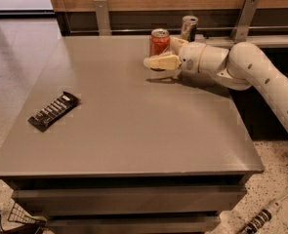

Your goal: Move coke can near rxbar chocolate

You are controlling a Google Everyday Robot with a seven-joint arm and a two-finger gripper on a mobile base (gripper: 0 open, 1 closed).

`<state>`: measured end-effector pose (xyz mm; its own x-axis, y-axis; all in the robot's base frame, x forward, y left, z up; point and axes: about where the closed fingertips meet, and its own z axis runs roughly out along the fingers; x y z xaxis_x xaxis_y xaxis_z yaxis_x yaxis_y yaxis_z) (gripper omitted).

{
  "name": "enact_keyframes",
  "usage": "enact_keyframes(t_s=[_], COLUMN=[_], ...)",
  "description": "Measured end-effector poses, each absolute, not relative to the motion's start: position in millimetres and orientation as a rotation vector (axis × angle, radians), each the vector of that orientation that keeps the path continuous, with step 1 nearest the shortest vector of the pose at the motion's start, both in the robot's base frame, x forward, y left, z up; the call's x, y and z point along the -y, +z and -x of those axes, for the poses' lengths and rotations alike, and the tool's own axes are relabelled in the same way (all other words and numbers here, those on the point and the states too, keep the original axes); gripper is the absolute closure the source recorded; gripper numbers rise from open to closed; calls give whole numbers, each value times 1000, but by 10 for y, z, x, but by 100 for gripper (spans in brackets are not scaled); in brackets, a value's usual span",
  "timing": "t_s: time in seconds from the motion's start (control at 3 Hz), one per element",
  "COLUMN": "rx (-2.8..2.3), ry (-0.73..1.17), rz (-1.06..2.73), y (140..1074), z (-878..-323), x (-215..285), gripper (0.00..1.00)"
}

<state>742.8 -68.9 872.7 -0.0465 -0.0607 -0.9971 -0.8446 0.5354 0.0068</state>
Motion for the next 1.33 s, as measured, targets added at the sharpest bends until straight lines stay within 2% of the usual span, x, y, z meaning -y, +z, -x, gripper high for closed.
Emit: enact_keyframes(t_s=[0.33, 0.67, 1.0, 1.33], rx=[-1495, -1493, -1491, -1490], ry=[770, 776, 780, 783], rz=[820, 825, 828, 830], y=[8727, 8727, 8726, 8726], z=[-7431, -7429, -7428, -7427], x=[658, 613, 583, 561], gripper=[39, 71, 95, 100])
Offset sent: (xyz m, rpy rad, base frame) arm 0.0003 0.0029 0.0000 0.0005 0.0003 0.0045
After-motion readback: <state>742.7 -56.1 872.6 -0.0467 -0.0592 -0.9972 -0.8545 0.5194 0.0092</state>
